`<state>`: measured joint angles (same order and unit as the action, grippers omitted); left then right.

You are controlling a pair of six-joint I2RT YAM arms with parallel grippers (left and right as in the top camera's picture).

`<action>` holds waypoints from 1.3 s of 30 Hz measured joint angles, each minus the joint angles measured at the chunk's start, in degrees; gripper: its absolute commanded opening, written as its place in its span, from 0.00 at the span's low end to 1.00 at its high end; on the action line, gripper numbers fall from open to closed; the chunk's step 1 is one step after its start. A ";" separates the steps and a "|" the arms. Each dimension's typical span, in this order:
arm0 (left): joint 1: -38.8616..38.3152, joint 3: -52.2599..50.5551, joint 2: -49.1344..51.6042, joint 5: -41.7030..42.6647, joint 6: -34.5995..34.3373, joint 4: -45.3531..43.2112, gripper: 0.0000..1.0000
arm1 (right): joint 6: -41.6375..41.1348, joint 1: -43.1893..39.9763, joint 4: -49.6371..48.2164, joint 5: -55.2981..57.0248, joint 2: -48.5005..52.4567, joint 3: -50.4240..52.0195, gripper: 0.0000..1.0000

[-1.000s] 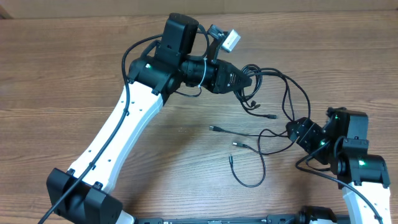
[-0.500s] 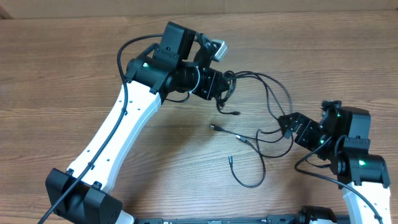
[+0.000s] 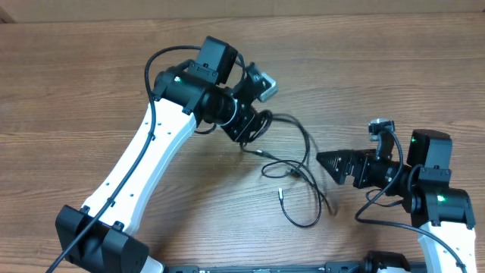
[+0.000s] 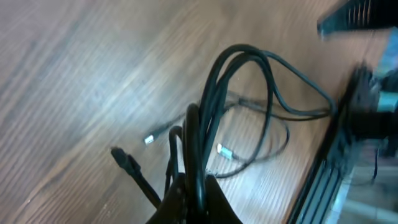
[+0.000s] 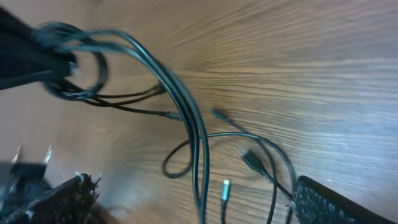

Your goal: Untangle cables

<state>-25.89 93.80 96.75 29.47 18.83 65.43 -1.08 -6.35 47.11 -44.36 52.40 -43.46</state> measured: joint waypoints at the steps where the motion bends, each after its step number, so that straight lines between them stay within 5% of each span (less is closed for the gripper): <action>1: -0.17 0.00 0.00 0.04 2.54 1.51 0.04 | 1.18 0.02 -0.04 -1.51 0.00 0.00 1.00; 10: -6.12 0.00 0.00 4.35 20.68 6.80 0.04 | 12.00 0.02 -0.20 -15.76 0.00 0.00 1.00; 16: -14.08 0.00 0.00 5.88 29.46 3.58 0.04 | 16.31 0.02 0.50 -20.35 0.00 0.00 0.89; 20: -15.76 0.00 0.00 5.86 31.12 0.26 0.04 | 20.26 0.02 2.86 -21.86 0.00 0.00 0.77; 23: -15.76 0.00 0.00 5.81 31.34 -0.70 0.04 | 22.91 0.02 4.09 -22.27 0.00 0.02 0.51; 28: -15.72 0.00 0.00 5.92 31.67 -1.64 0.04 | 25.79 0.00 4.63 -23.50 0.00 0.02 0.35; 34: -15.72 0.00 0.00 7.39 32.20 -1.60 0.04 | 27.04 0.00 4.61 -23.82 0.00 0.02 0.36; 39: -15.72 0.00 0.00 10.32 32.22 -1.36 0.04 | 27.56 0.00 4.55 -24.48 0.00 0.02 0.53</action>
<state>-41.60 93.80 96.75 39.79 51.05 64.07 26.48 -6.35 51.66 -68.84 52.40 -43.44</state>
